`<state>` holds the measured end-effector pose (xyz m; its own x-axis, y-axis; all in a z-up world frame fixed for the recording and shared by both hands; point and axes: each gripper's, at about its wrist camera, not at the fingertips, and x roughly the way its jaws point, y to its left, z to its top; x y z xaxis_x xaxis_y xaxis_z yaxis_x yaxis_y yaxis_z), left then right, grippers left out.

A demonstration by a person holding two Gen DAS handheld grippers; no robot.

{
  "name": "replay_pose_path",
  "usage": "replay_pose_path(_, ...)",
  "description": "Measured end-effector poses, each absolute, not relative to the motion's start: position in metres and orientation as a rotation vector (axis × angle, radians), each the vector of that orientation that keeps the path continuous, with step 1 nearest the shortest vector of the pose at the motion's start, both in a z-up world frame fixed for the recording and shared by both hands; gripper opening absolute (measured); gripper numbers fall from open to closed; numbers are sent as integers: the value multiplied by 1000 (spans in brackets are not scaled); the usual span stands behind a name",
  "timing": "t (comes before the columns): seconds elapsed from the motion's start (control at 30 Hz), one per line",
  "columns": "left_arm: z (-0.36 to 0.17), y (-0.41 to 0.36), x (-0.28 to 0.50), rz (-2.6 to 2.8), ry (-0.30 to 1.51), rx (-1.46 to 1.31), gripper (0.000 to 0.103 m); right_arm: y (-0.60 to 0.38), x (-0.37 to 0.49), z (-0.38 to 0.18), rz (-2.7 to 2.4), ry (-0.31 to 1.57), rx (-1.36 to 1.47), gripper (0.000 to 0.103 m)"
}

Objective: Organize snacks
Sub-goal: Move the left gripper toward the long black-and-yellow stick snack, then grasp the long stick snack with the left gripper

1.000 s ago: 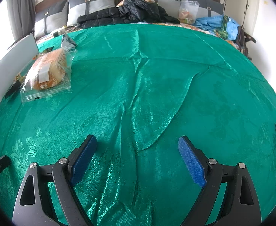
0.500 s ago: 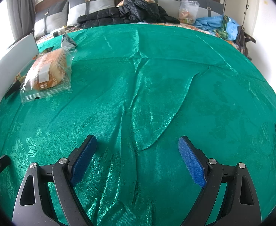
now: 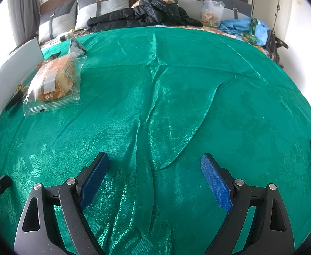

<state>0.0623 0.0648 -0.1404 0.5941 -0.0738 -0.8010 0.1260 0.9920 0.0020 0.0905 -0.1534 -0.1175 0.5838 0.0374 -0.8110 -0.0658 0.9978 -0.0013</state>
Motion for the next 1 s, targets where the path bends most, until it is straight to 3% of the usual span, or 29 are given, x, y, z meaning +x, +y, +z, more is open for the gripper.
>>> replay_pose_path(0.63,-139,65,64,-116,963,67,103,-153,91,-118,60,946,-32,90)
replay_pose_path(0.83,-97,68,109,-57,985,113,103,-154,91,-118,60,946,-32,90)
replay_pose_path(1.0,-81,92,181,8,1035,-13,99,-153,91,-118,60,946,-32,90)
